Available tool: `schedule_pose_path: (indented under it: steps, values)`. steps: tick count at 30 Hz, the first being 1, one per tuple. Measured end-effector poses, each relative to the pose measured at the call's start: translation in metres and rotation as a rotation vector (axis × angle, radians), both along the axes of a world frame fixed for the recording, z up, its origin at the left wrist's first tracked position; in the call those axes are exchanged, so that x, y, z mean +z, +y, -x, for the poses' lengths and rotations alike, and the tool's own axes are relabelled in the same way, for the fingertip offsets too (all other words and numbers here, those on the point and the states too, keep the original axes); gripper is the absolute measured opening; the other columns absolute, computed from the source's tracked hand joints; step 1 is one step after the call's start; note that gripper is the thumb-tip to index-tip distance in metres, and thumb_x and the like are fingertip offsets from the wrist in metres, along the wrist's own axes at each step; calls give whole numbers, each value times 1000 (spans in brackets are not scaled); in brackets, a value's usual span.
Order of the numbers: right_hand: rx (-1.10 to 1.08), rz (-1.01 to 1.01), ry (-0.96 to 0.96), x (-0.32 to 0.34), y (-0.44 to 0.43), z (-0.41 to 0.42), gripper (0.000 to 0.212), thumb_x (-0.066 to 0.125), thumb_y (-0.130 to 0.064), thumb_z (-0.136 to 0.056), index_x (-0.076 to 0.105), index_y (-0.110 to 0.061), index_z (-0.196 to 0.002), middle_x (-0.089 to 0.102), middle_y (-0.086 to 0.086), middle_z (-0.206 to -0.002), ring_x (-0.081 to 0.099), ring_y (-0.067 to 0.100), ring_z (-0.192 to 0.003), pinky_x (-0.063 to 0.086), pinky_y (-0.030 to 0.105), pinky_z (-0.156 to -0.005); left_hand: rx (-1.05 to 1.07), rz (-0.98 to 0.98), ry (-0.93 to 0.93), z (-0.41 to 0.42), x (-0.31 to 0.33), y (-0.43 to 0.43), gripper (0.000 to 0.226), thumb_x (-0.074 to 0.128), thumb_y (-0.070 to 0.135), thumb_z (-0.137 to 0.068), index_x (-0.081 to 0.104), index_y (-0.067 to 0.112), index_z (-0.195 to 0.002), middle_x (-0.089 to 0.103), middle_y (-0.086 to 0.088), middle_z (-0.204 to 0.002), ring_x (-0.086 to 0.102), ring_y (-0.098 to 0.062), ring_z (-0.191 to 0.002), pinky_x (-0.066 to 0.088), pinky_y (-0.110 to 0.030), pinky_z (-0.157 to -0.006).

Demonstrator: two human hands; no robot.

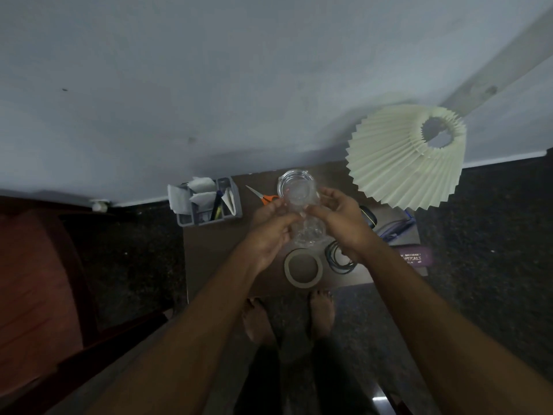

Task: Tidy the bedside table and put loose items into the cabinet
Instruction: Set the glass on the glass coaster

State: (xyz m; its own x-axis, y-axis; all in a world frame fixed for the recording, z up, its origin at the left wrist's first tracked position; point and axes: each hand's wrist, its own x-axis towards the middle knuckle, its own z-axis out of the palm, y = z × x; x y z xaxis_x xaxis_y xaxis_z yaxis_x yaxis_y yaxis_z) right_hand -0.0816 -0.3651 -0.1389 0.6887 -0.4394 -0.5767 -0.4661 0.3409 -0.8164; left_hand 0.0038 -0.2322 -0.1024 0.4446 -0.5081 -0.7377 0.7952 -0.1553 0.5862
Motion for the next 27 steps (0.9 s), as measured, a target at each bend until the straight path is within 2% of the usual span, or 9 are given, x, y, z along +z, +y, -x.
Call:
schedule_pose_path:
  steps: [3, 7, 10, 11, 13, 18, 21, 24, 27]
  values:
    - [60, 15, -35, 2, -8, -4, 54, 88, -20, -73, 66, -20, -123, 76, -3, -108, 75, 14, -97, 61, 29, -75, -47, 16, -88, -8, 1, -1, 44, 62, -17, -83, 65, 11, -117, 70, -11, -116, 67, -24, -105, 54, -41, -95]
    - [168, 86, -77, 4, -21, -12, 53, 91, -9, -67, 68, -20, -114, 77, -3, -105, 76, 13, -91, 62, 29, -72, -113, -43, -182, -19, 0, -1, 48, 68, -7, -85, 60, 13, -128, 67, -3, -127, 67, -23, -112, 57, -43, -92]
    - [230, 217, -30, 3, -25, -20, 61, 96, -15, -60, 64, -20, -112, 74, -3, -107, 73, 15, -98, 62, 35, -80, -123, -56, -235, -27, -2, -4, 42, 64, -2, -88, 58, 10, -129, 69, -4, -124, 68, -25, -111, 59, -38, -88]
    - [246, 267, -18, 2, -26, -22, 67, 97, -18, -57, 62, -19, -115, 72, -2, -111, 71, 18, -103, 60, 39, -88, -133, -71, -287, -29, -3, -5, 46, 67, -3, -86, 56, 9, -129, 68, -7, -125, 67, -27, -113, 58, -39, -91]
    - [261, 359, -32, -1, -26, -25, 76, 98, -26, -52, 57, -22, -117, 69, -7, -112, 69, 12, -105, 59, 36, -92, -149, -90, -409, -31, -8, -7, 58, 73, -9, -80, 52, 6, -133, 65, -11, -129, 65, -28, -116, 56, -40, -96]
    - [276, 482, -77, 0, -25, -29, 76, 95, -40, -53, 50, -38, -113, 65, -28, -102, 63, -14, -98, 52, 5, -72, -216, -70, -556, -37, -16, -10, 67, 75, -15, -75, 52, 4, -135, 64, -1, -124, 66, -10, -108, 55, -21, -89]
    - [287, 491, -79, 0, -26, -33, 75, 95, -42, -54, 46, -46, -111, 62, -39, -103, 63, -13, -99, 55, 9, -75, -221, -64, -592, -41, -24, -11, 65, 72, -20, -75, 51, -3, -134, 63, -11, -129, 65, -20, -114, 54, -20, -89]
    - [281, 510, -110, -3, -25, -34, 74, 93, -44, -58, 44, -43, -113, 64, -33, -102, 65, -12, -98, 56, 11, -79, -228, -70, -611, -43, -29, -14, 67, 70, -24, -74, 47, -7, -135, 59, -21, -134, 60, -32, -123, 53, -27, -94]
    - [275, 527, -118, -6, -24, -35, 73, 90, -46, -59, 42, -44, -114, 65, -28, -102, 66, -10, -97, 55, 10, -77, -243, -72, -601, -44, -29, -18, 67, 67, -26, -74, 46, -6, -135, 57, -18, -135, 61, -24, -120, 54, -20, -91]
